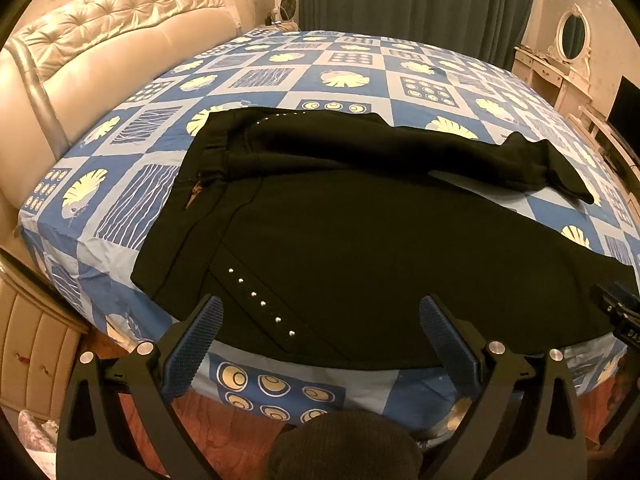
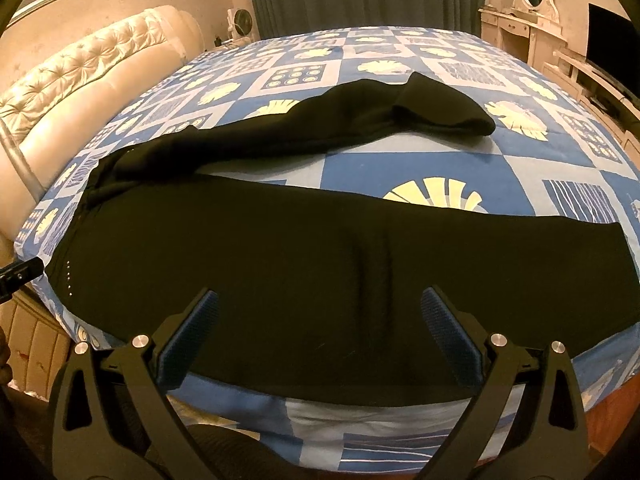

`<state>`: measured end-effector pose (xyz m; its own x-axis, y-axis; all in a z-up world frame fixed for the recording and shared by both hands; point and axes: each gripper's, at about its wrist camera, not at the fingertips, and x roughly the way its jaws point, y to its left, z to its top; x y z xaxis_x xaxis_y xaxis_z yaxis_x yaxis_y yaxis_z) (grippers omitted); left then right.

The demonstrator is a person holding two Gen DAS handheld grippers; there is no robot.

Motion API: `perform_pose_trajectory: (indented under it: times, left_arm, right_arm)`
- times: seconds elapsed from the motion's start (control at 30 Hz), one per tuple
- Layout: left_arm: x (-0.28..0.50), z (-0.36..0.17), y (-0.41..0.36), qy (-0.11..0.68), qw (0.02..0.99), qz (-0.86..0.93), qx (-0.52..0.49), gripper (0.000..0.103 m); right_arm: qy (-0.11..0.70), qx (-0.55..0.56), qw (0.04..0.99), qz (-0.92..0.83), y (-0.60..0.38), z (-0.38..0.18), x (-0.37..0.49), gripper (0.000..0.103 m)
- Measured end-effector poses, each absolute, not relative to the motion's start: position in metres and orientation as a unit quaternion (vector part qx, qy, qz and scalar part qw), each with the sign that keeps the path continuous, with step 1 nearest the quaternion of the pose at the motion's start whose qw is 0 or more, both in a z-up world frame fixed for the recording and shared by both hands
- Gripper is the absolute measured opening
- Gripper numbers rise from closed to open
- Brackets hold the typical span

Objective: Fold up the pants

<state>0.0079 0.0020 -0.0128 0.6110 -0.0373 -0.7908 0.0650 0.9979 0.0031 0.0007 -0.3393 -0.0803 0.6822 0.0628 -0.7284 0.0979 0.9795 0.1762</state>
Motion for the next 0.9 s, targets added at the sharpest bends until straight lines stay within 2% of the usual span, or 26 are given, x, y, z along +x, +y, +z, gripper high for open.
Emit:
perform_pose_trajectory:
  times: [0.9]
  left_arm:
    - [0.0071, -0.0108, -0.0037, 0.441, 0.896, -0.04, 0.028, 0.098]
  right_arm:
    - [0.403, 0.105, 0.909, -0.002, -0.3313, -0.0834, -0.0004, 0.101]
